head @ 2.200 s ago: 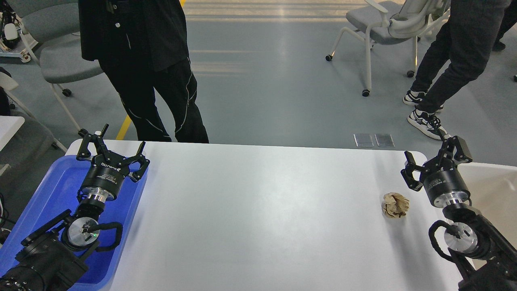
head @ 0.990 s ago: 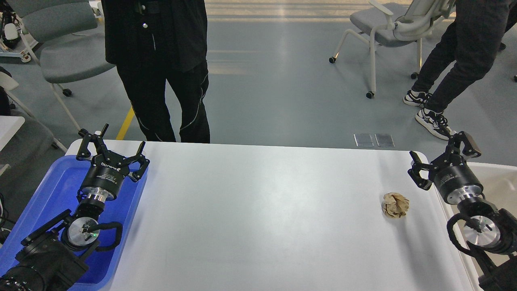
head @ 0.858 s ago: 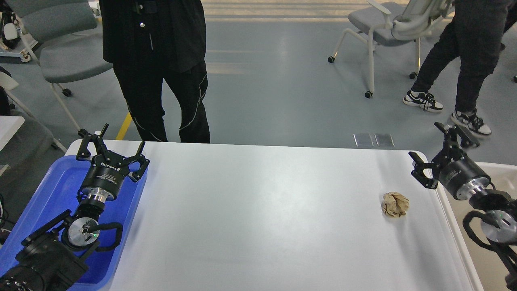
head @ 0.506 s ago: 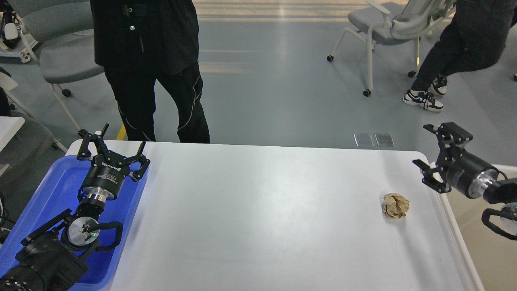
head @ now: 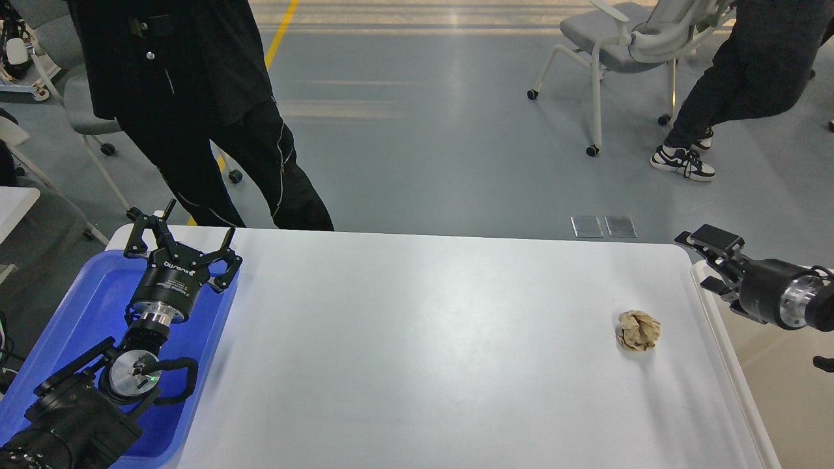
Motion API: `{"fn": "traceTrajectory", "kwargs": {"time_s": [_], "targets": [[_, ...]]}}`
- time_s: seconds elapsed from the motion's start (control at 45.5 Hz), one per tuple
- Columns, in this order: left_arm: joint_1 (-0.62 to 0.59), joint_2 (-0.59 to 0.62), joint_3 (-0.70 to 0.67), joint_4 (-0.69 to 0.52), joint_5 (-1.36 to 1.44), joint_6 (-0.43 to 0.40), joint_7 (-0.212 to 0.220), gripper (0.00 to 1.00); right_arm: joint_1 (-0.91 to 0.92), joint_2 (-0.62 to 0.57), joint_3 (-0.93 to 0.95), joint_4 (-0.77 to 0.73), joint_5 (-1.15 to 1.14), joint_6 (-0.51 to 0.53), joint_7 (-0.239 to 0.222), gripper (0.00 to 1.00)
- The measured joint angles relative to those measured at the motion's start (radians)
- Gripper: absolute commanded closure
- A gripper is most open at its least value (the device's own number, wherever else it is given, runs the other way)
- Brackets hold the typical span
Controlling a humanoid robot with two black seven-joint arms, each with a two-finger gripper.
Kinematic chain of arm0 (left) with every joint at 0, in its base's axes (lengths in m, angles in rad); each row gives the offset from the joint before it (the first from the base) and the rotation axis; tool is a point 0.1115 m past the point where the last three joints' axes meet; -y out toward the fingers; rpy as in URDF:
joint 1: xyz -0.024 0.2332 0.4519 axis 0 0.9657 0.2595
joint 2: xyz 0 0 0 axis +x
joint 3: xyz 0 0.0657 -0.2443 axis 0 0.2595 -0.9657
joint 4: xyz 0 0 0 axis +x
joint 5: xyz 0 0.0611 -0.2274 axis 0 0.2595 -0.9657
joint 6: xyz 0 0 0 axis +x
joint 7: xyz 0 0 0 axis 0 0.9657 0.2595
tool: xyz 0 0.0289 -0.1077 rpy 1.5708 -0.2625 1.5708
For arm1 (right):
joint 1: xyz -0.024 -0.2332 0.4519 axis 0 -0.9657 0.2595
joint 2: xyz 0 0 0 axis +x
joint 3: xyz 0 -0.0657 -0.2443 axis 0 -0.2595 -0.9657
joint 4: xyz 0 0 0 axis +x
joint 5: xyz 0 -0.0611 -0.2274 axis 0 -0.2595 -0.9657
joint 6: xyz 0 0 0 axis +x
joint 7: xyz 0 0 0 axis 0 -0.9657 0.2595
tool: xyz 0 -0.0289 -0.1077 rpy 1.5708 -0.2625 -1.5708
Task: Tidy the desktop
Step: 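Move the right gripper down toward the crumpled paper ball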
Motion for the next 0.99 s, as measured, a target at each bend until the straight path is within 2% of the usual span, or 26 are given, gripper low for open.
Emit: {"fn": "traceTrajectory", "kwargs": {"time_s": [0.396,0.638,0.99], "targets": [[0.000,0.000,0.000,-0.001,0.000,0.000,0.000,0.00,0.031,-0.015,-0.220,-0.012,-0.305,-0.116,-0.010,0.00],[0.000,0.000,0.000,0.000,0.000,0.000,0.000,0.00,0.050,0.077,-0.304,-0.075,-0.365,-0.185,-0.009,0.01],[0.000,0.000,0.000,0.000,0.000,0.000,0.000,0.00,0.065,0.185,-0.350,-0.140,-0.367,-0.215,-0.007,0.02]]}}
